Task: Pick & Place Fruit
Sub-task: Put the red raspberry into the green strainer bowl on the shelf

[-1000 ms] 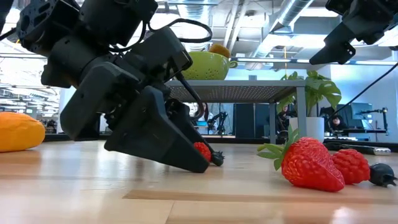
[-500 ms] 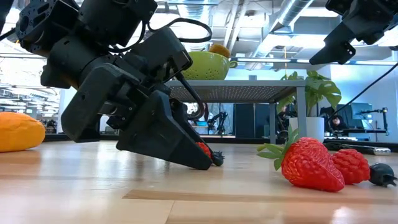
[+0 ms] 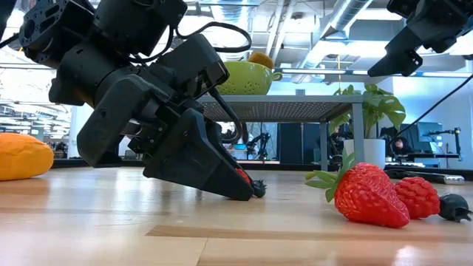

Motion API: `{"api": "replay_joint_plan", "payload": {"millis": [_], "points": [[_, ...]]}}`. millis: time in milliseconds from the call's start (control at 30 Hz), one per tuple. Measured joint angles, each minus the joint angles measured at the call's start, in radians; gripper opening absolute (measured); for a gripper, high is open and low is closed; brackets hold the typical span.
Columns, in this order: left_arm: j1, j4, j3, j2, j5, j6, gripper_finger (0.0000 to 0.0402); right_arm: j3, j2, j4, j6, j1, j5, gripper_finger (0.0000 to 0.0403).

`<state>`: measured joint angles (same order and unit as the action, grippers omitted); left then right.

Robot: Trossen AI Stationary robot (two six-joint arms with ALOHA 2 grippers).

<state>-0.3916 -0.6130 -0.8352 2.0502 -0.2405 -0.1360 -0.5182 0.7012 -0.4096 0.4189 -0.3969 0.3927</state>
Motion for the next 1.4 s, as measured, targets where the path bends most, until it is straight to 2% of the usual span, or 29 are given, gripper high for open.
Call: {"api": "replay_joint_plan", "payload": {"millis": [333,600,800,1000,1133,1400], "points": [[0.002,0.028,0.005,-0.034,0.019,-0.002,0.0118,0.0,0.0,0.0,0.0,0.0,0.0,0.0301],[0.013,0.012,0.004,-0.177,0.019,0.006,0.0123,0.0,0.0,0.0,0.0,0.0,0.0,0.0302],[0.053,0.002,0.003,-0.327,0.02,0.085,0.0118,0.0,0.0,0.0,0.0,0.0,0.0,0.0302],[0.146,-0.003,0.002,-0.495,0.019,0.189,0.0126,0.0,0.0,0.0,0.0,0.0,0.0,0.0302],[0.235,0.003,0.002,-0.589,-0.024,0.27,0.0119,0.0,0.0,0.0,0.0,0.0,0.0,0.0302],[0.464,0.039,0.002,-0.686,-0.119,0.312,0.0127,0.0,0.0,0.0,0.0,0.0,0.0,0.0302]]}}
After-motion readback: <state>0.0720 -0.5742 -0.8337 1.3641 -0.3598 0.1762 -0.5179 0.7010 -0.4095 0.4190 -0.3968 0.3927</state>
